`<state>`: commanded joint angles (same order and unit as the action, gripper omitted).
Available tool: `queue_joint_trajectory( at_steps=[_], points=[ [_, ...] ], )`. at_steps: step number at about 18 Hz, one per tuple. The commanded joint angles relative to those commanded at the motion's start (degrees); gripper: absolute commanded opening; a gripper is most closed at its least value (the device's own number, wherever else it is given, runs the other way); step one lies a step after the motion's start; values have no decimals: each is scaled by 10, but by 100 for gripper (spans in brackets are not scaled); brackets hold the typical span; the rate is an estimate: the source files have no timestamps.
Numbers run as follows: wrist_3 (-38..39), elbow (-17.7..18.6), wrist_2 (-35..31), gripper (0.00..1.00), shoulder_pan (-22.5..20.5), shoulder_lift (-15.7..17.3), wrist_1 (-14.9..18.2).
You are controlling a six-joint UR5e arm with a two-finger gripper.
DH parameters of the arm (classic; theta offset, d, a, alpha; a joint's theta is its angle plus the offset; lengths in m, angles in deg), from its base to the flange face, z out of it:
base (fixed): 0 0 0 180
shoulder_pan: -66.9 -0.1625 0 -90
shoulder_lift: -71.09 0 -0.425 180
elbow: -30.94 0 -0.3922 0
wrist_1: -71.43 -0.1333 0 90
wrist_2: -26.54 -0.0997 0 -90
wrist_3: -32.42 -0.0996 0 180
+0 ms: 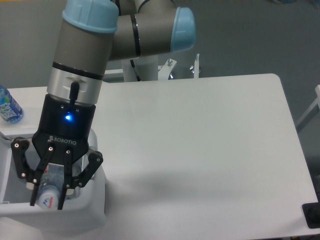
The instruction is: Place the trash in the trash can
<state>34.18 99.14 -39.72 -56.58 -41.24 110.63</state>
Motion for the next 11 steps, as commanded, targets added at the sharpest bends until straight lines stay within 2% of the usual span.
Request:
queue_joint_trajectory(
  at_steps=[1, 4, 7, 9, 11],
  points=[
    [-3, 7, -4, 100, -3, 7, 0],
    [-39, 26, -28, 100, -51, 39, 2],
    [-73, 32, -110, 100, -97, 60, 8],
    [-133, 33, -173, 100, -108, 65, 18],
    [-200, 39, -234, 100, -117, 70, 41]
  ],
)
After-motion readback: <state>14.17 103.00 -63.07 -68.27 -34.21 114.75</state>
